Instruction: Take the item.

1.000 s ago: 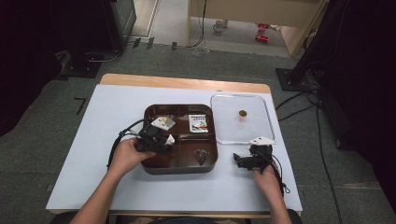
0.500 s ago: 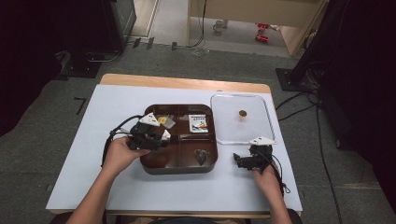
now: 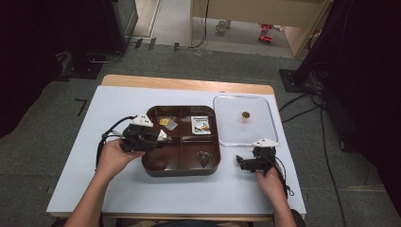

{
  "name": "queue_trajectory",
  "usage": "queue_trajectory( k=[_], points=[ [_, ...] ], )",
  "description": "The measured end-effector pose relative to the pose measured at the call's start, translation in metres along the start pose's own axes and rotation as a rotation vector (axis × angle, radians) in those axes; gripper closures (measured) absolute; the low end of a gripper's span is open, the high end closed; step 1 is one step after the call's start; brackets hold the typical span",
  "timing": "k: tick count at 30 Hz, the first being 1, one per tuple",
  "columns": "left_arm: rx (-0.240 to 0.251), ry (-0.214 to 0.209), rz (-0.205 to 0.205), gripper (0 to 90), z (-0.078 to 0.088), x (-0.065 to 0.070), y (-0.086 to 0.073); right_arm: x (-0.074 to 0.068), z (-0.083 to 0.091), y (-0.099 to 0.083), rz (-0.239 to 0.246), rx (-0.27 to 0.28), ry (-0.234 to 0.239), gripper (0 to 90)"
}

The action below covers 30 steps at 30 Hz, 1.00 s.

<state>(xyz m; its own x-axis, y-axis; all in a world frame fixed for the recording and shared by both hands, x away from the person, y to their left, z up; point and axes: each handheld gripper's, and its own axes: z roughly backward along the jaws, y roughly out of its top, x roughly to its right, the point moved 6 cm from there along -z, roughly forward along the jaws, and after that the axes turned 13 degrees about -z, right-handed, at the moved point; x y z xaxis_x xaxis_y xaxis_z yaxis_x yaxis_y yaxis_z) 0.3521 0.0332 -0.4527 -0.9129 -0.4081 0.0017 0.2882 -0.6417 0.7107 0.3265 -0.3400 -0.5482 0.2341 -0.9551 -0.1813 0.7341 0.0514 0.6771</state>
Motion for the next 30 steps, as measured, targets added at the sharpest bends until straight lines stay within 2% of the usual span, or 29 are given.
queue_trajectory(
  k=[7,30],
  points=[
    [0.026,0.023,0.015,65.2,0.014,-0.003,-0.003,0.0,0.0,0.0,0.0,0.0,0.0,0.0],
    [0.089,0.089,0.092,65.1,0.05,-0.026,-0.019,0.0,0.0,0.0,0.0,0.001,0.0,0.0]
  ],
)
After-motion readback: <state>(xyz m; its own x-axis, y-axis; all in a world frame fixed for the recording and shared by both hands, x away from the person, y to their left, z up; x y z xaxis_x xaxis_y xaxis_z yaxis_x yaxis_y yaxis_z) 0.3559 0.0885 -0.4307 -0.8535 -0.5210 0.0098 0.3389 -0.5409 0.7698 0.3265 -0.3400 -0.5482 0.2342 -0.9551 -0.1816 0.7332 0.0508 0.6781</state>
